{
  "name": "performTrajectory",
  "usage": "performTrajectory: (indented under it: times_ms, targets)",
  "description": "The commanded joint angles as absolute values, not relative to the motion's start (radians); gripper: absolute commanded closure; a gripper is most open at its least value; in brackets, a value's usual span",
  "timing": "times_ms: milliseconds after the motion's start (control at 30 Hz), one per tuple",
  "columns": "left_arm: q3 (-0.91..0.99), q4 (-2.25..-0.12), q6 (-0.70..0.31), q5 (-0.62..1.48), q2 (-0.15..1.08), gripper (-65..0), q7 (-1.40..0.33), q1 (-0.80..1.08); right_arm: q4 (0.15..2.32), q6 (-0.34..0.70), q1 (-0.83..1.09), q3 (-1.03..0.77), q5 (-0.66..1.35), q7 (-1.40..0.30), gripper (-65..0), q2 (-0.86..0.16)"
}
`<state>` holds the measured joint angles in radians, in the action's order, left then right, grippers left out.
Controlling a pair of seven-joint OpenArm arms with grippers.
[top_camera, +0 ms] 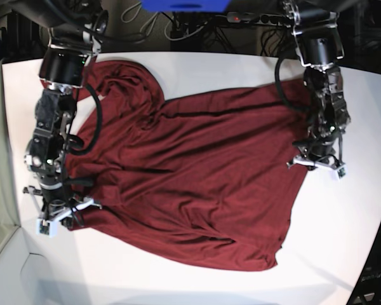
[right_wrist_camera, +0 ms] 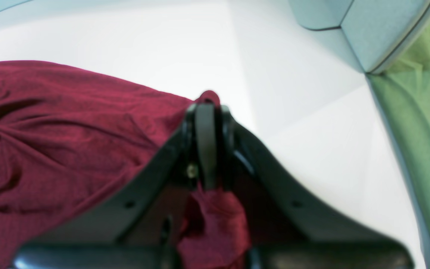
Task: Layout the t-shirt on the table in an organized manner, then fold the t-shirt properly
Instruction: 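Grasp the shirt side with the left gripper and lift it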
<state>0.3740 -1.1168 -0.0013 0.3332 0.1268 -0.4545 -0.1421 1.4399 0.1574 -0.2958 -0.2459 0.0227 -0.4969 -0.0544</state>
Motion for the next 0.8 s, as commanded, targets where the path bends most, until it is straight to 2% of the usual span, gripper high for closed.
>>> performTrajectory:
  times_ms: [0, 133, 533, 767]
  targets:
    - [0.371, -1.115, 0.002, 0.331, 0.127, -0.3, -0.506, -0.143, 1.458, 0.156, -0.323, -0.245, 0.024, -0.469, 0.0, -0.059]
    - [0.329, -1.162, 0.002, 0.331, 0.13, 0.0, -0.503, -0.125, 1.458, 0.156, -0.325, -0.245, 0.024, -0.469, 0.0, -0.059]
    - [0.318, -1.67, 0.004, 0.341, 0.114, 0.0, -0.506, 0.005, 1.457, 0.156, -0.325, -0.243, 0.024, -0.469, 0.0, -0.058]
    - [0.317, -1.879, 0.002, 0.343, 0.108, 0.0, -0.506, 0.09, 1.455, 0.156, -0.325, -0.243, 0.024, -0.469, 0.0, -0.039]
